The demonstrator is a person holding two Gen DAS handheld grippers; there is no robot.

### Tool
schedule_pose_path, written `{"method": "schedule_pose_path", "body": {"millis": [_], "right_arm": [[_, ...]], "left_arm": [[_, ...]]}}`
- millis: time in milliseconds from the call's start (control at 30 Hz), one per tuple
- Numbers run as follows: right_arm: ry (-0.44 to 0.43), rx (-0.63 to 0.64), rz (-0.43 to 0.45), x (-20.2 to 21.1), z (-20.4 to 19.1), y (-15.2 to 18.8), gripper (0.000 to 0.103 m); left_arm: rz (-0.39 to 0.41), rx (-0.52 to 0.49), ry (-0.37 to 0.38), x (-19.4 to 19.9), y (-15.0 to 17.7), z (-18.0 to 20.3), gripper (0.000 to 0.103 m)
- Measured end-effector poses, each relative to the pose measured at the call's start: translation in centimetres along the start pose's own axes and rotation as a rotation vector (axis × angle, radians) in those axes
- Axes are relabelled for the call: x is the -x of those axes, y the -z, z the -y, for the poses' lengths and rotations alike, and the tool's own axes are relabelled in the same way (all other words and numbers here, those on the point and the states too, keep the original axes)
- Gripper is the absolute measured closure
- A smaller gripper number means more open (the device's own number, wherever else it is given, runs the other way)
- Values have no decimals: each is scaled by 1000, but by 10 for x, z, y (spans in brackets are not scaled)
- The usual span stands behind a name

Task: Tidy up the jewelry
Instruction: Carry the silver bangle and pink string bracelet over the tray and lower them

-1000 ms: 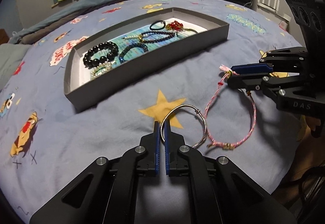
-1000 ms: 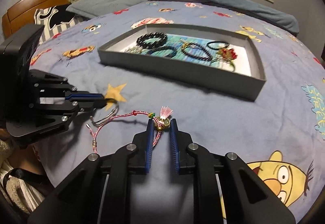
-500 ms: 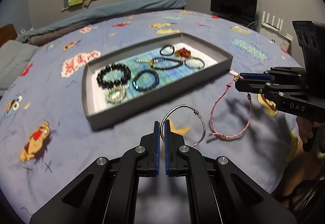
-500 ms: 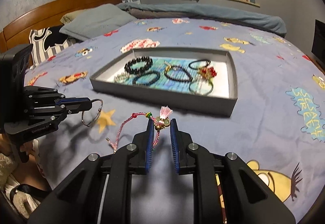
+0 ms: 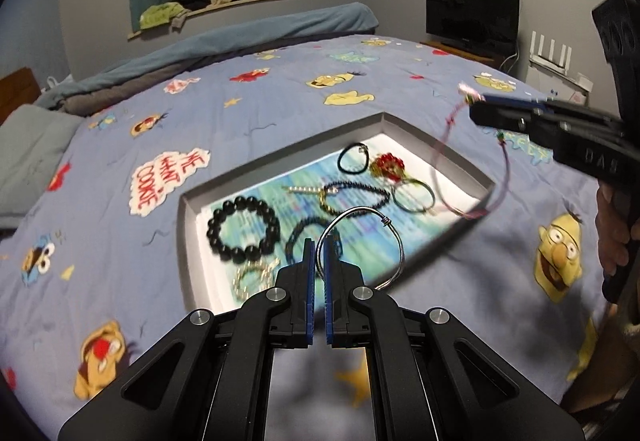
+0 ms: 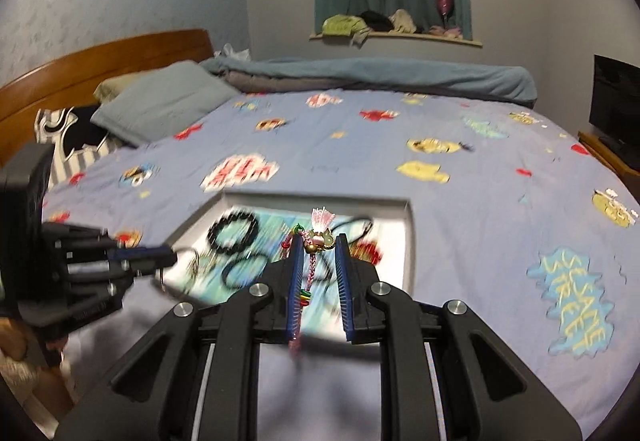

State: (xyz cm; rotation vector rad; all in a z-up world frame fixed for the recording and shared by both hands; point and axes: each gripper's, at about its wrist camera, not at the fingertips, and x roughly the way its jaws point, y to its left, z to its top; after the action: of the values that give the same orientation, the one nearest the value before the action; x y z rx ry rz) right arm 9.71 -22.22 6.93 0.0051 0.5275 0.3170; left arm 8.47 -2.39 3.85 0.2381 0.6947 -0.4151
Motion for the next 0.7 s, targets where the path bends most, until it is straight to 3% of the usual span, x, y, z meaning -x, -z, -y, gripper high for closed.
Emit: {"method": "schedule_pose_path", "body": {"millis": [267,500,700], "right_arm": [[-24,-70,-26,-36,21,-4,87],[-131,-168,-109,-50,41,11,87],[-43,-139,-169,-62,46,21,87]], "left_arm": [[-61,-3,37,-48,-19,9,98],[-106,-33,68,-77,-14,23,98],[-135,-33,67,-93,-11,22,98]]}}
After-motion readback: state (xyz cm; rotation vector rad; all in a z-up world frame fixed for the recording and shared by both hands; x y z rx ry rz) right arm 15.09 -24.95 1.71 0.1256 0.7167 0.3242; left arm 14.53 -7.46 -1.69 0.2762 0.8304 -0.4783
